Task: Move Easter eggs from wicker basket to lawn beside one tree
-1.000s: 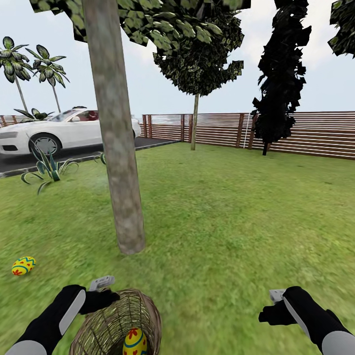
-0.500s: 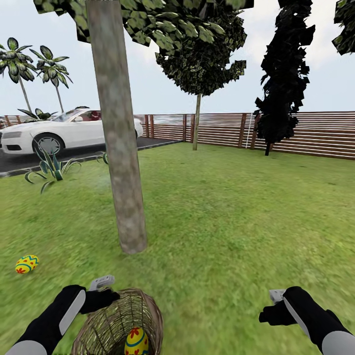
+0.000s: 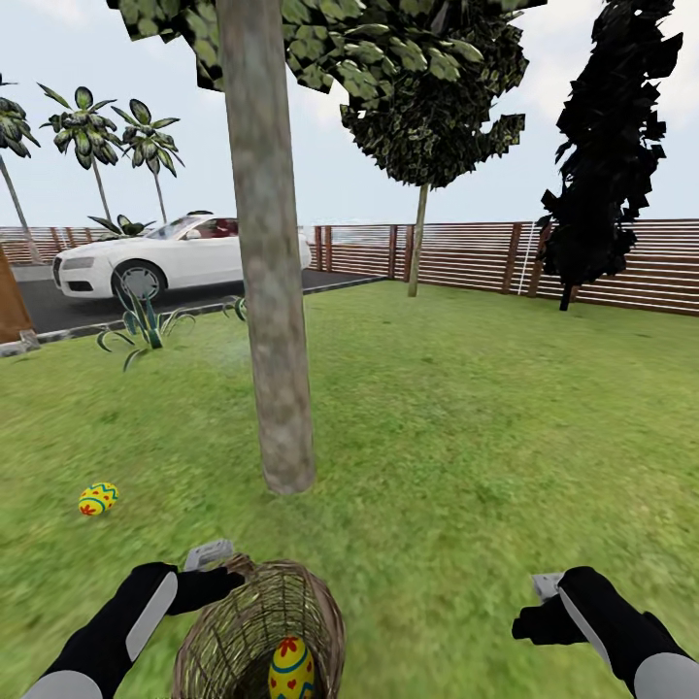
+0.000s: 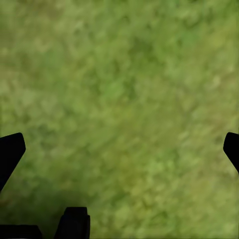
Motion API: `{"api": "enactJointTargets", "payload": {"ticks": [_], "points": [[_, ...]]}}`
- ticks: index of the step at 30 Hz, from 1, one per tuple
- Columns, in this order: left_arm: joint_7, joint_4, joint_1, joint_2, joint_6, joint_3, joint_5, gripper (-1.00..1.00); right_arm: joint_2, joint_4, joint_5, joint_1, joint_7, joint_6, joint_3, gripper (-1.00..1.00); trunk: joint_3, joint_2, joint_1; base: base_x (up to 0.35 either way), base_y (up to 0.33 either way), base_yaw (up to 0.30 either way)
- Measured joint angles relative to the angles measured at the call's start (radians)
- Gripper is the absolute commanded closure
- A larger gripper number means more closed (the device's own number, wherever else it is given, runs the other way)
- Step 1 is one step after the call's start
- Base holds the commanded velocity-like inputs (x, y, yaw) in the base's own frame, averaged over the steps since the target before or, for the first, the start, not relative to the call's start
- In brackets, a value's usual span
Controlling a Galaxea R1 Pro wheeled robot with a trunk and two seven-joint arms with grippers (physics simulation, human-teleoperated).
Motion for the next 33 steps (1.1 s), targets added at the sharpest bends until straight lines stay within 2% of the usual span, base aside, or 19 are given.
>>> {"api": "enactJointTargets", "payload": {"ticks": [33], "points": [[-0.001, 0.001, 0.0, -0.002, -0.001, -0.002, 0.0, -1.0, 0.0, 0.0, 0.0, 0.0, 0.0, 0.001, 0.0, -1.0, 0.0, 0.0, 0.0, 0.0, 0.0, 0.0]]}}
